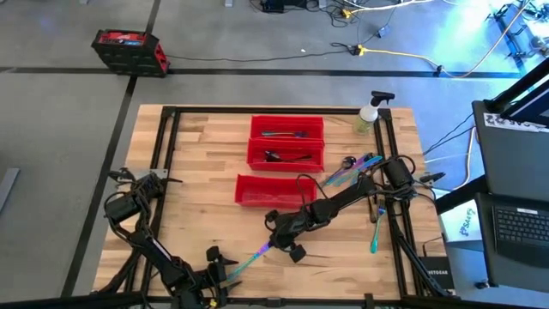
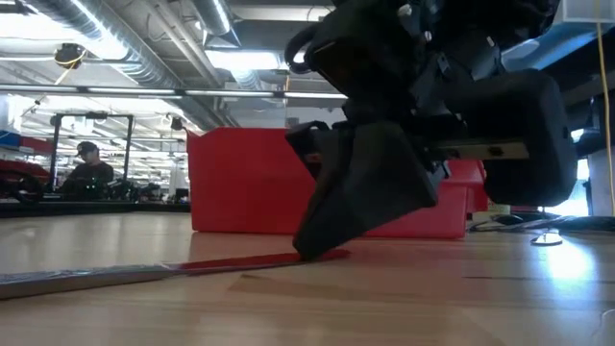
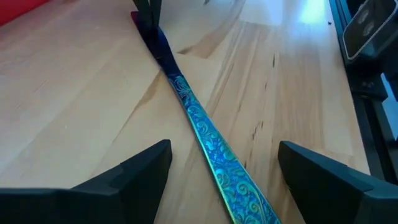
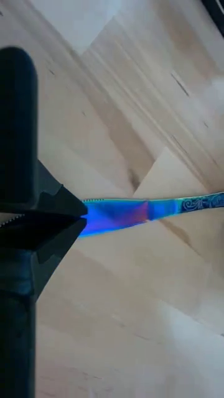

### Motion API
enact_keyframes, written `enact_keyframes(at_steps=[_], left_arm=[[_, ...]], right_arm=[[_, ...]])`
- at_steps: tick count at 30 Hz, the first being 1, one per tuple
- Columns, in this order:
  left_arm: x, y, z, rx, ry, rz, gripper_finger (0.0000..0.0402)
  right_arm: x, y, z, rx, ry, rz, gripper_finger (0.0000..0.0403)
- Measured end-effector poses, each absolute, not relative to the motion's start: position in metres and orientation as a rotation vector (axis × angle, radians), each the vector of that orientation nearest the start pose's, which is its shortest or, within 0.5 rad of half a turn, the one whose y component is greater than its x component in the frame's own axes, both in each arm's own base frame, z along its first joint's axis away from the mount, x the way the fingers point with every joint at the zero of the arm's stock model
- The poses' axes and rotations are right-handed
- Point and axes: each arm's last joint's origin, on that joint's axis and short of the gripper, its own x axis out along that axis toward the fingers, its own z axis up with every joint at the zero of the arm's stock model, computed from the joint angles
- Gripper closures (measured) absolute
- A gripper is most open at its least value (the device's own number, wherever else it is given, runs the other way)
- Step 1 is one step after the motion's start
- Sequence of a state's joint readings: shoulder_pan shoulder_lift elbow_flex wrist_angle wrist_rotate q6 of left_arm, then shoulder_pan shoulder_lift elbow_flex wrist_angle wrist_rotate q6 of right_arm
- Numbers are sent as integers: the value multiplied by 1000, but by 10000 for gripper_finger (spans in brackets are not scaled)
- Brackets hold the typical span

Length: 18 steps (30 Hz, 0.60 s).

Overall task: Sort silverware
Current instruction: Put the purple table knife into the bottom red bin

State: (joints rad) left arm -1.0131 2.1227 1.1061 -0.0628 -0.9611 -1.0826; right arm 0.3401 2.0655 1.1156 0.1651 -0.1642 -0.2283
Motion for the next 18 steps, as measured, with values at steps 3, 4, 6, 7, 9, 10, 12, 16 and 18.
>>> enact_keyframes(at_steps=[3,4,6,7,9,10,12,16,18], left_arm=[[220,-308,77,-135,520,255,116],[220,-308,77,-131,520,255,116],[220,-308,77,-127,521,256,116],[220,-308,76,-124,519,259,116],[220,-307,76,-125,510,264,116],[220,-307,76,-126,500,271,116],[220,-307,76,-124,488,279,116],[221,-306,73,-125,452,310,116],[221,-303,71,-125,422,342,116]], right_arm=[[380,139,103,-272,737,563,403],[380,139,103,-264,741,560,403],[379,139,103,-253,754,555,403],[379,139,102,-252,758,554,403],[379,139,99,-244,764,551,403],[379,139,99,-241,766,551,403],[381,140,96,-237,752,549,403],[383,140,95,-214,736,542,403],[383,140,95,-205,733,536,403]])
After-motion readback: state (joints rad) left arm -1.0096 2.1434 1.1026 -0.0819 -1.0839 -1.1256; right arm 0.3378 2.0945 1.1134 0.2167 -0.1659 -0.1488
